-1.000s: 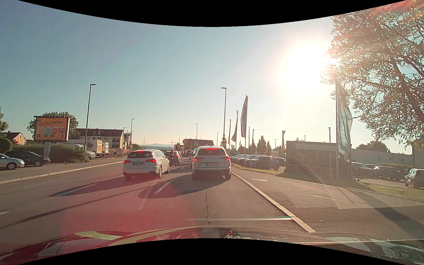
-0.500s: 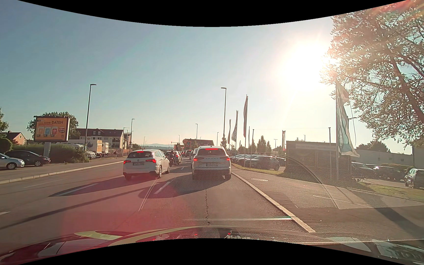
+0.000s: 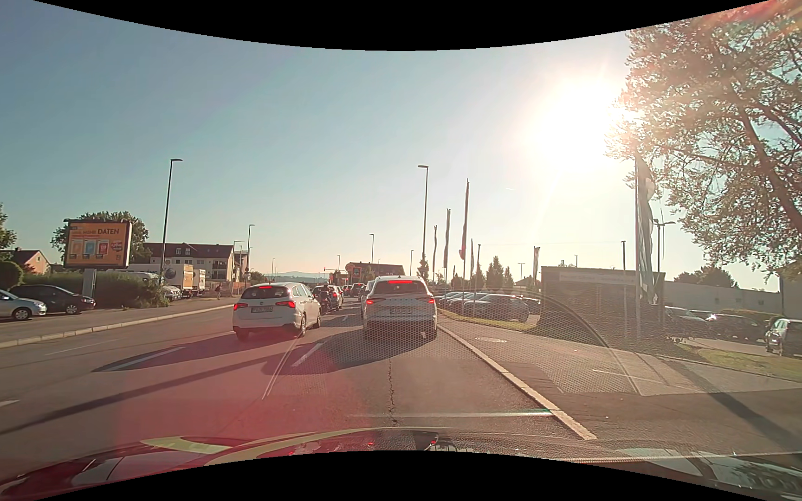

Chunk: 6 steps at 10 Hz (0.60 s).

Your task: Follow the waypoints while adhering to traffic rules and regulations

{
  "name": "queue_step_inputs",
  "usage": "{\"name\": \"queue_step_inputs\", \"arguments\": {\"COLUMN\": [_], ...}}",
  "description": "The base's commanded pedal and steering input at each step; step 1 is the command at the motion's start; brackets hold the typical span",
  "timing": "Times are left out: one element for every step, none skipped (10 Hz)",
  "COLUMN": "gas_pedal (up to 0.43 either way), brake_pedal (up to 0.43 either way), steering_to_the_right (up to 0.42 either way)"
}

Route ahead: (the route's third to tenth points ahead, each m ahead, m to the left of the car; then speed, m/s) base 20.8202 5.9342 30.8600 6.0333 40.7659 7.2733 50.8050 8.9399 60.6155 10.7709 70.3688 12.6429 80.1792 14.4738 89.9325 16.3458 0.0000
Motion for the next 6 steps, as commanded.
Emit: {"name": "queue_step_inputs", "arguments": {"gas_pedal": [0.000,0.000,0.000,0.000,0.000,0.000], "brake_pedal": [0.250,0.250,0.250,0.250,0.250,0.250], "steering_to_the_right": [-0.016,-0.016,-0.016,-0.016,-0.016,-0.016]}}
